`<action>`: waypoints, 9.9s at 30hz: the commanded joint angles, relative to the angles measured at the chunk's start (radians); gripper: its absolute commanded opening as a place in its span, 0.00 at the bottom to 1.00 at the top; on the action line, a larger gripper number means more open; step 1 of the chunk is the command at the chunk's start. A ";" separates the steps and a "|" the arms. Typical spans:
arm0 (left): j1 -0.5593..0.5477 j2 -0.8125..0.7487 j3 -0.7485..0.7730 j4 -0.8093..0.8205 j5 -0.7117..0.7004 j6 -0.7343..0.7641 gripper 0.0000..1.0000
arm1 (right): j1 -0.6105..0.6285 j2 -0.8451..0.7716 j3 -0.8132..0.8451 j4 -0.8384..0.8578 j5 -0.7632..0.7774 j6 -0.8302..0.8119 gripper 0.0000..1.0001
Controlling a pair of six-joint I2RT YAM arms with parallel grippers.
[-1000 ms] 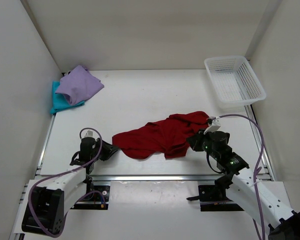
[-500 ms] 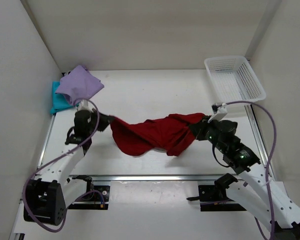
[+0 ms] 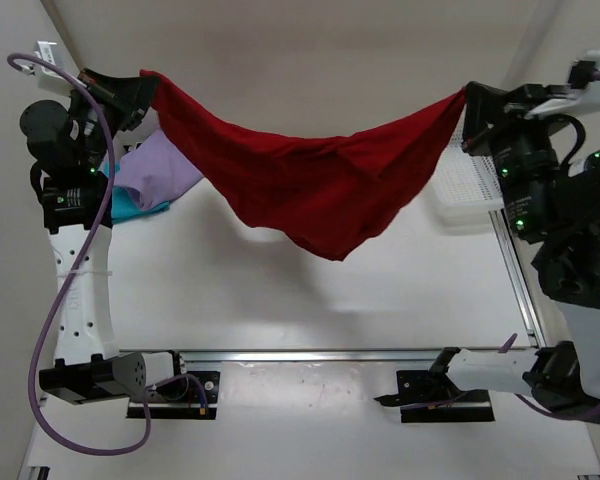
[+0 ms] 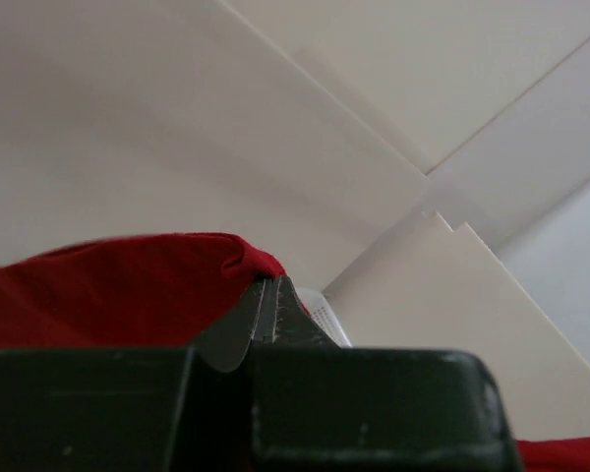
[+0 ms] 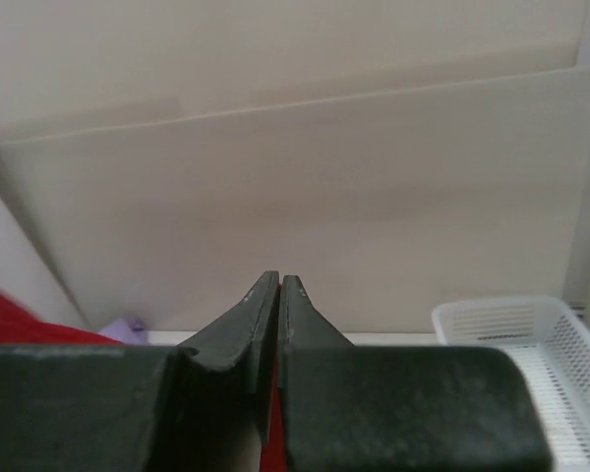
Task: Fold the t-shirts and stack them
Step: Flatten out the tshirt, then fold the flattened tshirt in 1/3 of the way
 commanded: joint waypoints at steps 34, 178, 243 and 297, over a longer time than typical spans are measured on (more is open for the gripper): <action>0.043 0.579 0.521 0.067 -0.053 -0.075 0.00 | -0.991 0.523 0.263 0.223 -1.004 0.344 0.00; 0.115 0.301 -1.220 0.593 -0.182 -0.159 0.34 | -0.925 0.328 -1.496 0.804 -0.921 0.561 0.15; 0.028 0.539 0.225 0.227 0.176 -0.269 0.00 | -0.976 0.643 0.430 0.095 -1.156 0.446 0.00; 0.034 -0.240 -1.204 -0.255 -0.329 0.323 0.42 | -1.158 -0.572 -1.704 -0.015 -1.122 0.627 0.05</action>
